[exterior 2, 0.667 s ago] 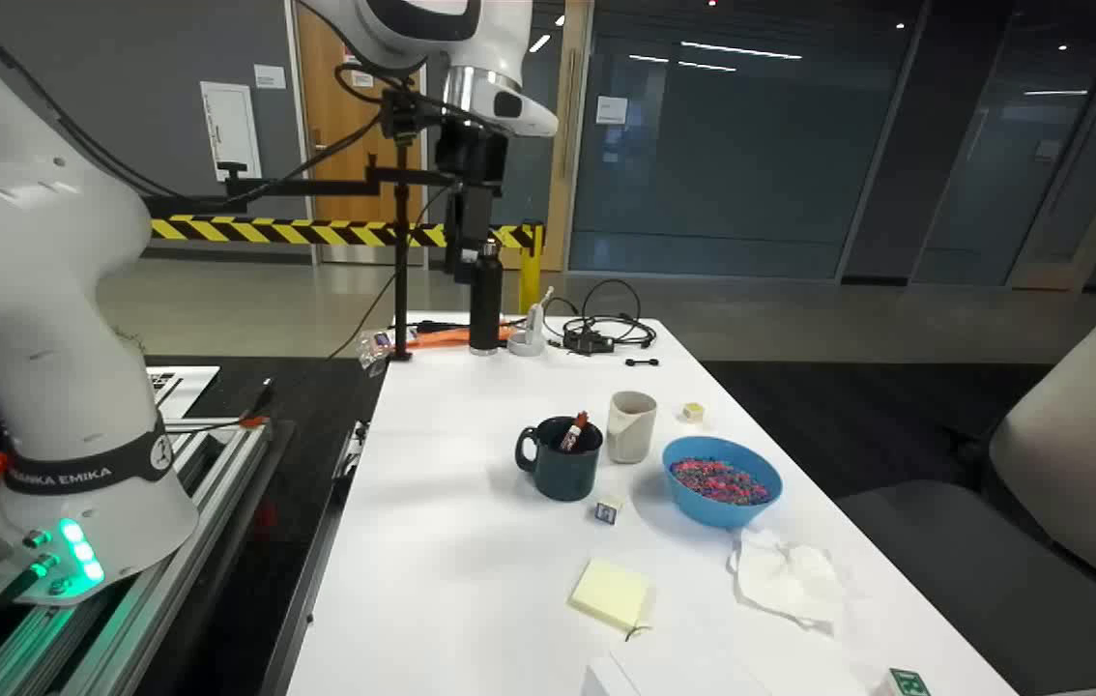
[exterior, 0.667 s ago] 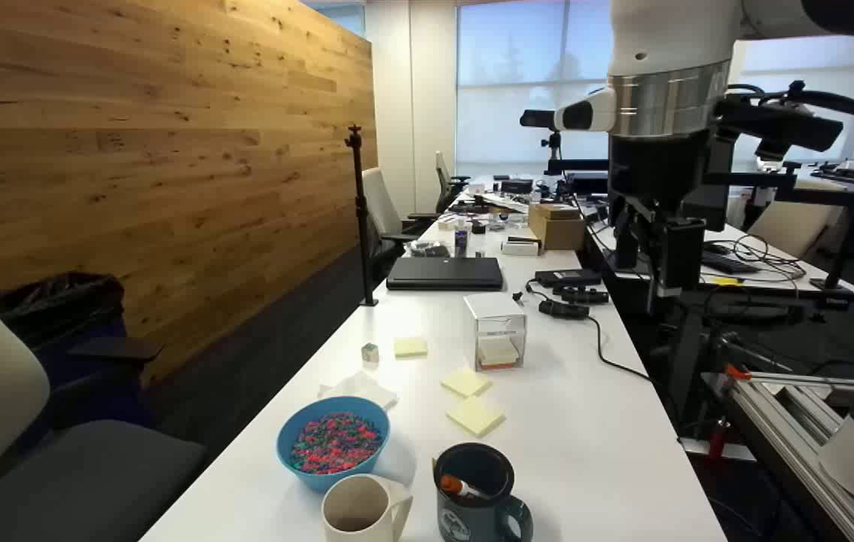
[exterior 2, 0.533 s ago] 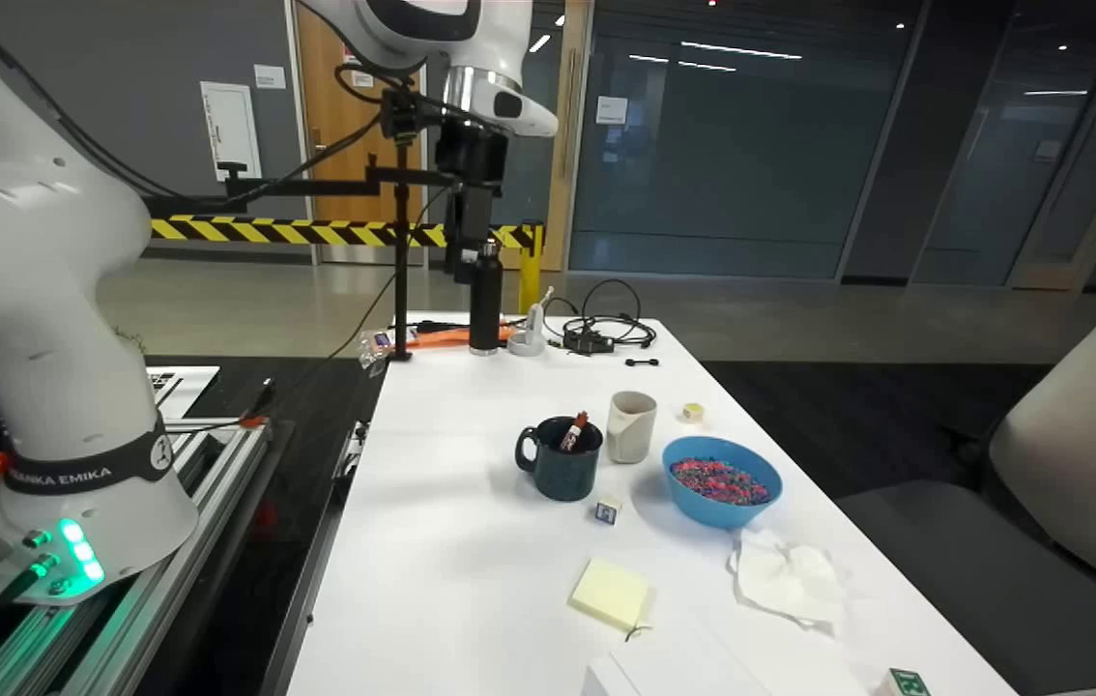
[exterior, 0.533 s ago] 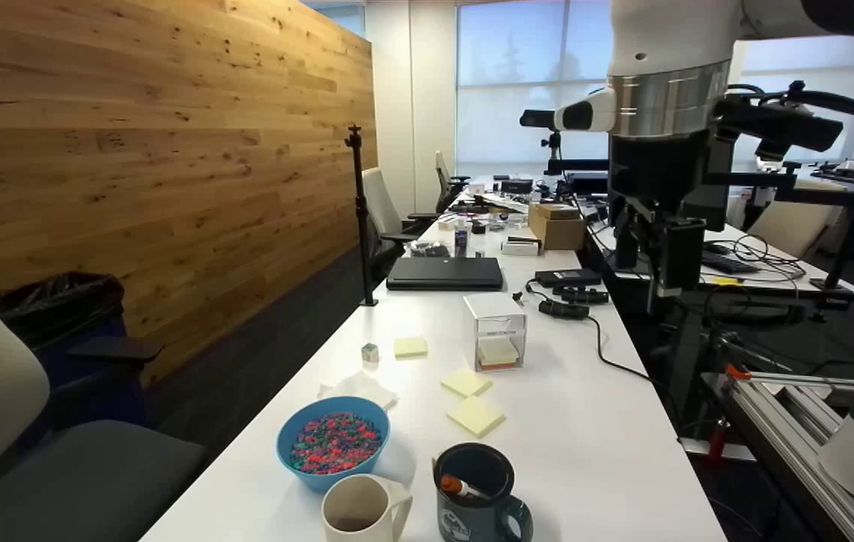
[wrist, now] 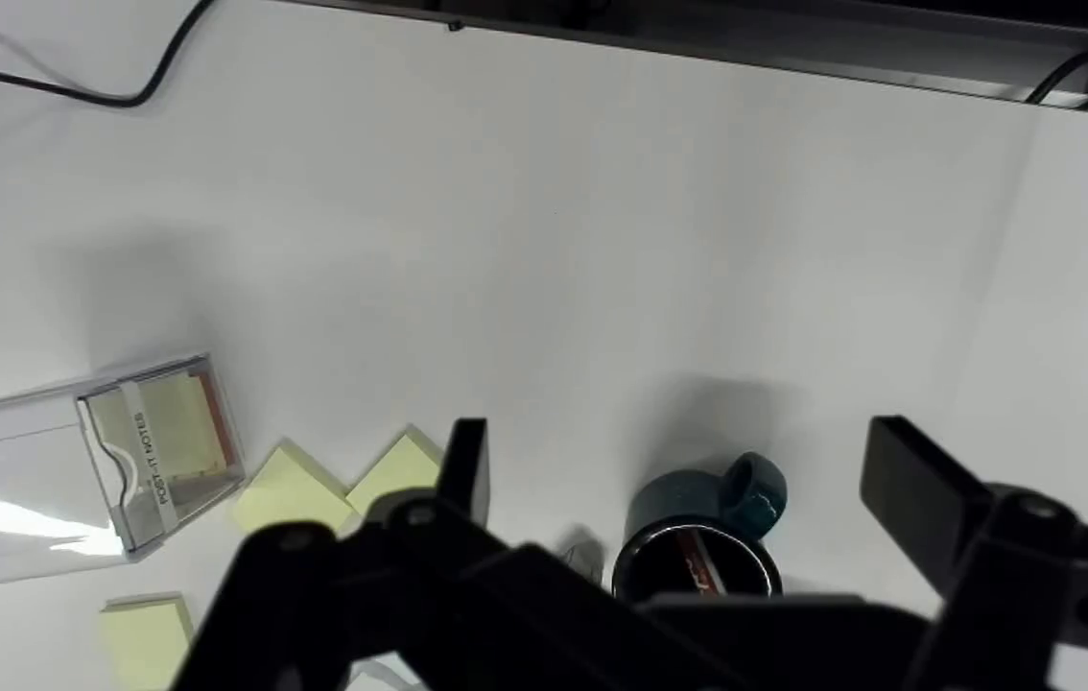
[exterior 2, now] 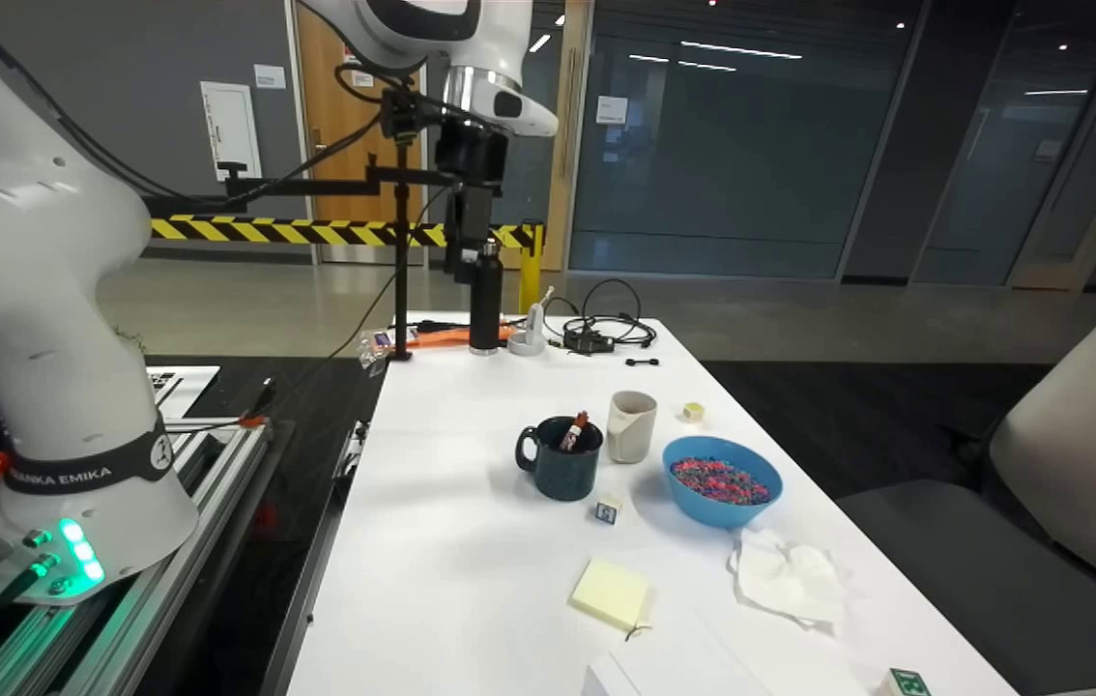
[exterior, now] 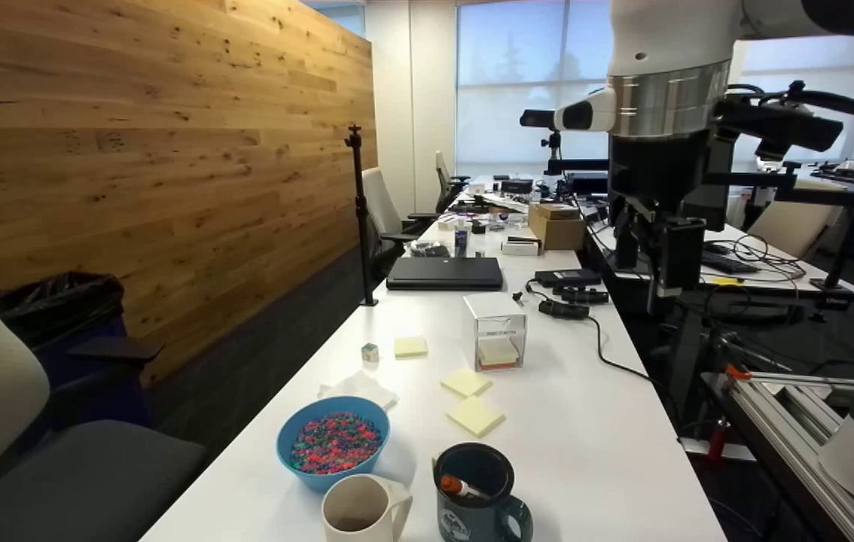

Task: Use the white napkins to wipe the tabletop.

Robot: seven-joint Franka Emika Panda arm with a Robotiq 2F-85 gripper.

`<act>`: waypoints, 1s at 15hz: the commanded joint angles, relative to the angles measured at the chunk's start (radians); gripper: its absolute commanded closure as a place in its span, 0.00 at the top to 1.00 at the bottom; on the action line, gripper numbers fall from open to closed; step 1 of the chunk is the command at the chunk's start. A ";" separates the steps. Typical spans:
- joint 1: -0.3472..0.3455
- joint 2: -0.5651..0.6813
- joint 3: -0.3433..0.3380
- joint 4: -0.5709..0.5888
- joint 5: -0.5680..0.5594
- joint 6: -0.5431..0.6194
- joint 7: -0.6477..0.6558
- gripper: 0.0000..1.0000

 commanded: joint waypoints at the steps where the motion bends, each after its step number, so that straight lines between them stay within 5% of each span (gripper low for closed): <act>1: 0.025 0.003 -0.022 0.002 -0.010 -0.003 0.009 1.00; 15: 0.007 0.153 0.023 0.091 0.041 0.076 0.514 1.00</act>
